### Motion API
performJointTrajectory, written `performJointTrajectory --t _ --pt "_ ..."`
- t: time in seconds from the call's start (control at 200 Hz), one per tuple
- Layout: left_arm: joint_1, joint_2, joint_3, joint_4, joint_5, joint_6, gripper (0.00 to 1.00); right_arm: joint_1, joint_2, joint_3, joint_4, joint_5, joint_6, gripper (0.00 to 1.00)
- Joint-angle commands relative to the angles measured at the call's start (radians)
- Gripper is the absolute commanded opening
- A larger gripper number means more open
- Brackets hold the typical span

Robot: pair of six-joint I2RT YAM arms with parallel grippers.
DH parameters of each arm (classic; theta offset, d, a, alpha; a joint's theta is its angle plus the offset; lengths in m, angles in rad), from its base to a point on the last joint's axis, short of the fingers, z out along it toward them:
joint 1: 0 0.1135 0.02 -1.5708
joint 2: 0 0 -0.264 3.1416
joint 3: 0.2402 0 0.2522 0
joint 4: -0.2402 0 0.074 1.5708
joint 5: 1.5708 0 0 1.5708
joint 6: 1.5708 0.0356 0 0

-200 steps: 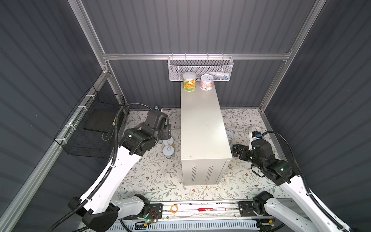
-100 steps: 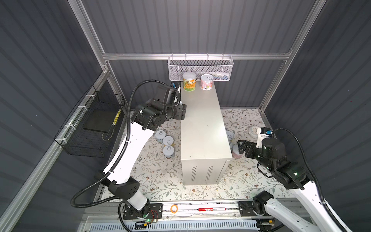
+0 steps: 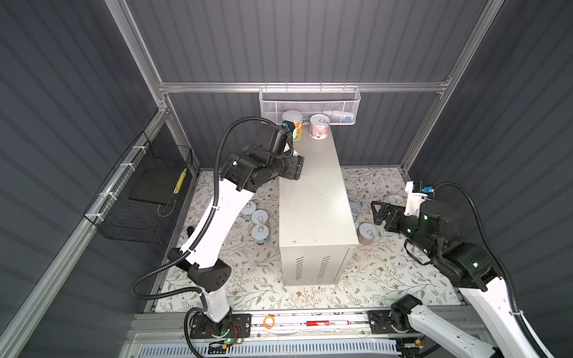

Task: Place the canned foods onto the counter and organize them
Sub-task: 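Carry the orange-labelled can up onto the cabinet top with the left gripper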

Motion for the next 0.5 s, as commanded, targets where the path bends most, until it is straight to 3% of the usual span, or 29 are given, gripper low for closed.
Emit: performJointTrajectory --t 0.0,0.16,0.185,0.23,0.31,0.415,0.495 --pt "-0.009 0.017 0.040 0.022 -0.003 0.013 0.00 -0.003 0.016 0.039 0.014 -0.034 -0.027 0.95" --pt "-0.009 0.034 0.040 0.026 -0.020 0.000 0.01 -0.002 0.049 0.068 0.038 -0.069 -0.035 0.95" --pt "-0.009 0.036 0.038 0.030 -0.020 0.000 0.10 -0.003 0.056 0.071 0.042 -0.072 -0.037 0.95" --pt "-0.009 0.038 0.034 0.037 -0.018 -0.002 0.37 -0.001 0.064 0.079 0.046 -0.080 -0.039 0.96" --pt "-0.009 0.044 0.035 0.044 -0.021 -0.005 0.64 -0.001 0.080 0.091 0.057 -0.098 -0.044 0.99" --pt "-0.009 0.047 0.031 0.066 -0.032 -0.004 0.77 -0.002 0.097 0.102 0.065 -0.110 -0.046 0.99" --pt "-0.009 0.052 0.037 0.079 -0.035 0.000 0.80 -0.001 0.102 0.103 0.074 -0.115 -0.050 0.99"
